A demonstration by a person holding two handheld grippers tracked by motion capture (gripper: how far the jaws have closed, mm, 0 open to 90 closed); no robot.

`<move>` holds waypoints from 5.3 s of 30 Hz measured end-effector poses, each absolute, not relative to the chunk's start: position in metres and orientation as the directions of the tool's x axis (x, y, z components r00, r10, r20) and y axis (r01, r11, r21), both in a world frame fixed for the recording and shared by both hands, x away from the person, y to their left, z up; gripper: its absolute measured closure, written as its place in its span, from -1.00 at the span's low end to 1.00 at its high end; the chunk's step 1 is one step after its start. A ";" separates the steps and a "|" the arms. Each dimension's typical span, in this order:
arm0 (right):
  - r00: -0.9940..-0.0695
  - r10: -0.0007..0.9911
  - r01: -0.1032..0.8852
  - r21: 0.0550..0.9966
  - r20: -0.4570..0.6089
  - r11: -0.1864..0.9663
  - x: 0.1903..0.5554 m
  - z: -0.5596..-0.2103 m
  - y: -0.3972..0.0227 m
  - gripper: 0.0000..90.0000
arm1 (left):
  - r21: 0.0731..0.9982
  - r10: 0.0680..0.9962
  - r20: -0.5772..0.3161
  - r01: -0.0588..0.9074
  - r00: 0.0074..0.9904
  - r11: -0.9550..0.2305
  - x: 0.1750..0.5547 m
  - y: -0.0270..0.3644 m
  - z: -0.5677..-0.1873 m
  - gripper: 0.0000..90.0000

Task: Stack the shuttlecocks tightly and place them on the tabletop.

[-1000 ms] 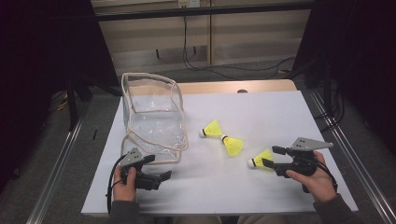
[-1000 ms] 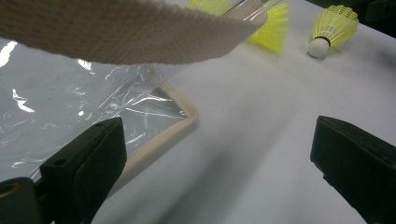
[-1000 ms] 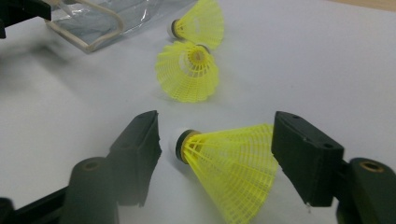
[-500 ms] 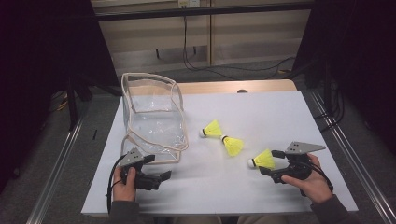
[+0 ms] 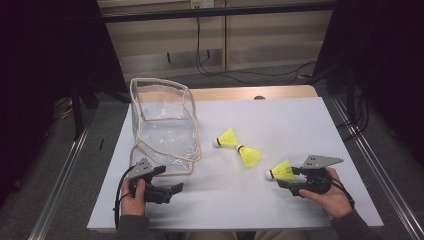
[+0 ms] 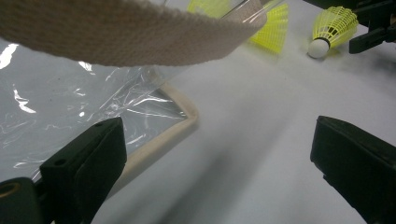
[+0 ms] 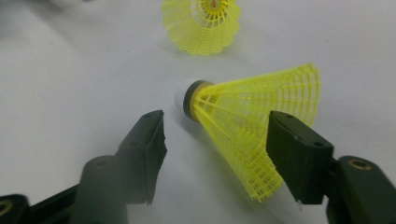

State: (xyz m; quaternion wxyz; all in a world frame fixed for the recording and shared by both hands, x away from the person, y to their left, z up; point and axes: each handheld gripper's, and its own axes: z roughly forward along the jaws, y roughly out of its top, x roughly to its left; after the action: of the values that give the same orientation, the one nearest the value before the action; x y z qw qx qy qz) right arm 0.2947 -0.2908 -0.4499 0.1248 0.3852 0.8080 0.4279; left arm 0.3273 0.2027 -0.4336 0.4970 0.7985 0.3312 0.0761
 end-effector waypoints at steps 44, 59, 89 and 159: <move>-0.716 0.684 0.473 0.816 0.136 0.333 0.305 -0.438 -0.299 0.94 | 0.848 0.607 -0.207 0.450 0.768 -0.280 0.327 0.204 -0.432 -0.92; -0.709 0.696 0.460 0.824 0.116 0.331 0.319 -0.421 -0.304 0.95 | 0.848 0.607 -0.209 0.451 0.767 -0.278 0.327 0.204 -0.432 -0.92; -0.706 0.703 0.450 0.821 0.086 0.352 0.355 -0.405 -0.296 0.94 | 0.852 0.602 -0.211 0.447 0.770 -0.273 0.326 0.205 -0.431 -0.92; -0.719 0.694 0.434 0.807 0.040 0.402 0.411 -0.399 -0.261 0.95 | 0.853 0.602 -0.210 0.446 0.771 -0.273 0.326 0.205 -0.432 -0.92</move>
State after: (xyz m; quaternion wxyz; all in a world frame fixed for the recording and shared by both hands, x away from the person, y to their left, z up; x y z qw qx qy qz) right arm 0.4110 -0.2613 -0.3988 0.1529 0.3426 0.8231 0.4264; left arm 0.3263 0.2054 -0.4315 0.5046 0.7942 0.3297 0.0774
